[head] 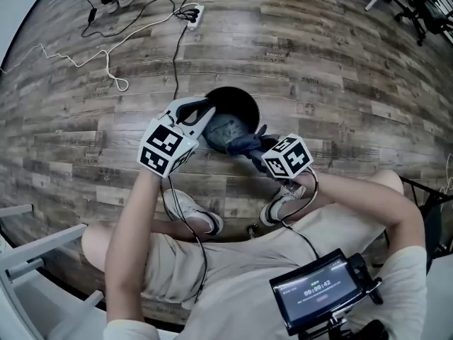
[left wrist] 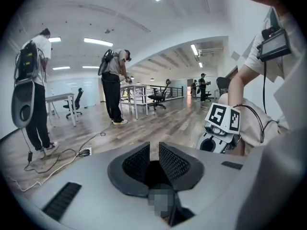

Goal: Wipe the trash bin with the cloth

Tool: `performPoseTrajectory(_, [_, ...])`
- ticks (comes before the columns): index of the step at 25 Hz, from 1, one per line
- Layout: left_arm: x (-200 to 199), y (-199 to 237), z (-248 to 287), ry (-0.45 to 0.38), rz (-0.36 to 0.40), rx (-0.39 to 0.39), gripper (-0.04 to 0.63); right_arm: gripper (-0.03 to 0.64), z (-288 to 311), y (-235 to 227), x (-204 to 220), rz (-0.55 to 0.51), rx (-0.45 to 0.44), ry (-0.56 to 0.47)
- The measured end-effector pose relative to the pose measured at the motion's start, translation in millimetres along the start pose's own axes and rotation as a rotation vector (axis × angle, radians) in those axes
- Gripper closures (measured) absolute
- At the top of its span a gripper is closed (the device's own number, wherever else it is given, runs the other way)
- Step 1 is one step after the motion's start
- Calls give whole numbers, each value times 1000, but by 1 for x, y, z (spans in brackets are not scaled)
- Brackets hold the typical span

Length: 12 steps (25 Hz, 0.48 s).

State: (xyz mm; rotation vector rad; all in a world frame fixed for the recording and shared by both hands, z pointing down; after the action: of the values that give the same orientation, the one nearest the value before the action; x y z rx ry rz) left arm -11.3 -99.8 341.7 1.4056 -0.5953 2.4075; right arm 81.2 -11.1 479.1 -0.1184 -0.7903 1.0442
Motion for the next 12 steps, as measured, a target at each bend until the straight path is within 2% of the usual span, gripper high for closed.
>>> performPoseTrajectory(3, [-36, -1, -16, -60, -1, -48, 523, 540, -33, 4, -37, -6, 4, -107])
performPoseTrajectory(7, [-67, -3, -42, -91, 11, -68, 523, 540, -70, 11, -84, -39, 10, -228])
performPoseTrajectory(12, [-86, 1, -61, -143, -74, -102, 523, 541, -107, 28, -126, -74, 1, -355])
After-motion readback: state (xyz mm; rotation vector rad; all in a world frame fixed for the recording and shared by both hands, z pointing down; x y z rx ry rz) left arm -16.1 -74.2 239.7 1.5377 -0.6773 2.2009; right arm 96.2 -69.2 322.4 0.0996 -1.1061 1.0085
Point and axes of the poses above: the fingertips, and each gripper's own axes: z forward along the fingers, y to its left, x out of its underside, the point moved 1 cm from there along -z, backward along the fingers, and after that the axes turned 10 degrees about z, right-handed, at the moved point
